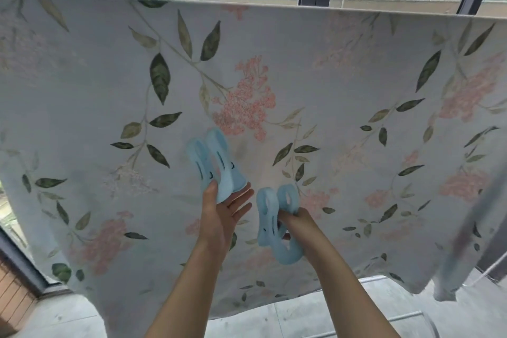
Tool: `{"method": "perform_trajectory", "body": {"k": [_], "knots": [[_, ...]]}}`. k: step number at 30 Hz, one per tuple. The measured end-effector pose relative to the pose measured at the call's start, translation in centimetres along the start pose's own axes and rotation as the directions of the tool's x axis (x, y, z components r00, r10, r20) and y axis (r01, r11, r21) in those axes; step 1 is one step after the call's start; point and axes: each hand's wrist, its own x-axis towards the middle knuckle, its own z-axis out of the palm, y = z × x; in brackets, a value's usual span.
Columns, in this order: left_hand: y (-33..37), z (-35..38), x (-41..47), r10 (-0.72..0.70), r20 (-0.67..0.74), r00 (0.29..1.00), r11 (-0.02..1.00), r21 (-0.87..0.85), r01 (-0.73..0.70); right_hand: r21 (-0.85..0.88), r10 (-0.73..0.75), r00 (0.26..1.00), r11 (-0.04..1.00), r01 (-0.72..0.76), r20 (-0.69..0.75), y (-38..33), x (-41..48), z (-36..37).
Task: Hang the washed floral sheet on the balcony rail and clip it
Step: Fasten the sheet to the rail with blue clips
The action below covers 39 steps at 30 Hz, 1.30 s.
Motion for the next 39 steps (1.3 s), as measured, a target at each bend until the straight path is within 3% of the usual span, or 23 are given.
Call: {"method": "perform_trajectory", "body": {"k": [6,10,16,19,21,24,29,32,35,39], "knots": [[-0.8,1.4,-0.4,0.044,-0.024,0.999,0.998,-0.049,-0.045,-0.251,-0.054,0.994,0.965,0.075,0.092,0.6,-0.2,0.3],[-1.4,1.7,-0.6,0.046,-0.129,0.991,0.999,-0.002,-0.046,-0.410,-0.072,0.985,0.903,0.132,0.160,0.9,-0.6,0.9],[-1.2,1.4,-1.2,0.089,-0.293,0.952,0.992,-0.064,-0.112,-0.410,-0.126,0.964,0.886,0.216,0.234,1.1,-0.5,1.3],[-0.4,1.2,-1.5,0.117,-0.349,0.930,0.974,-0.142,-0.176,-0.228,-0.104,0.954,0.958,0.172,0.280,1.7,-0.4,0.9],[0.2,1.1,-1.6,0.140,-0.376,0.916,0.959,-0.179,-0.219,0.118,-0.105,0.942,0.990,0.070,0.319,2.9,-0.1,0.9],[0.6,0.7,-1.4,0.192,-0.422,0.886,0.932,-0.204,-0.299,0.544,-0.060,0.959,0.833,-0.104,0.275,3.4,0.1,2.3],[1.3,0.5,-1.1,0.247,-0.429,0.869,0.919,-0.181,-0.351,0.702,0.038,0.983,0.695,-0.155,0.179,0.6,-0.1,5.0],[2.5,-0.3,-0.6,0.323,-0.356,0.877,0.916,-0.115,-0.384,0.565,0.006,1.000,0.825,-0.001,-0.007,-1.3,0.6,5.4],[5.5,-1.8,0.2,0.452,-0.251,0.856,0.885,0.004,-0.466,0.313,-0.176,0.978,0.928,0.204,-0.116,-5.0,1.8,5.4],[12.4,-4.8,2.2,0.609,-0.196,0.768,0.791,0.218,-0.572,0.062,-0.513,0.833,0.843,0.534,-0.205,-12.0,2.8,5.9]]}}
